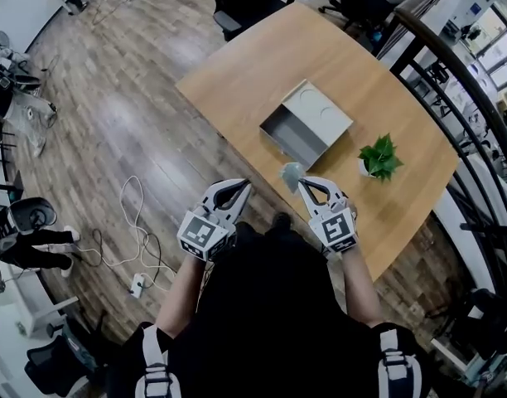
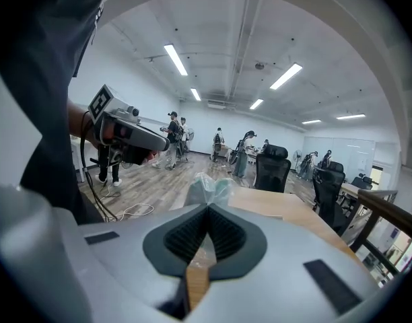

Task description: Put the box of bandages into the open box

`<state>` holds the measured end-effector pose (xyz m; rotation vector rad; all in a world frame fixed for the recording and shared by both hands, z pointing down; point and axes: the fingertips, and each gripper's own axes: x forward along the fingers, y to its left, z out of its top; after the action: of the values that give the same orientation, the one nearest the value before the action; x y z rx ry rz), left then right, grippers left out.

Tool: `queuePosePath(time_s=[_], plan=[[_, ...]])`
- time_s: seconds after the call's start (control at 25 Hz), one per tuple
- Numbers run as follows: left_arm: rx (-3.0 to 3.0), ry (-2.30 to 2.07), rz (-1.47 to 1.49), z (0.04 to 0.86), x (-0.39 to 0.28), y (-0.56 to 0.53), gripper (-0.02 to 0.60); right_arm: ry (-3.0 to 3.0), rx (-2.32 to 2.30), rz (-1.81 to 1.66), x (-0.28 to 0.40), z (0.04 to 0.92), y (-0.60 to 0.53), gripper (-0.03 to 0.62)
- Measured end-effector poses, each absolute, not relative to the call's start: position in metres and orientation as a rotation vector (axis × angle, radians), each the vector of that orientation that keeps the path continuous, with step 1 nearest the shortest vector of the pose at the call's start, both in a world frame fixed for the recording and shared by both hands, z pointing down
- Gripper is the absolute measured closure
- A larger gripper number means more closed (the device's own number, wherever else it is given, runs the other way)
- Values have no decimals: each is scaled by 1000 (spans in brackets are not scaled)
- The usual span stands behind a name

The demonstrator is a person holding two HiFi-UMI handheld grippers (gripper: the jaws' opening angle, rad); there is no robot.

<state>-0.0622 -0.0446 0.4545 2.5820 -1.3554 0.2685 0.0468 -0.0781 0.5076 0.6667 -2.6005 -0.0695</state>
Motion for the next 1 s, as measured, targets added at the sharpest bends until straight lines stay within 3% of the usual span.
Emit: queuePosePath(time_s=[1.0], plan=[[2611,-1144,275,478,-98,-159,557,-2469,802,74,22,532,-178,569]])
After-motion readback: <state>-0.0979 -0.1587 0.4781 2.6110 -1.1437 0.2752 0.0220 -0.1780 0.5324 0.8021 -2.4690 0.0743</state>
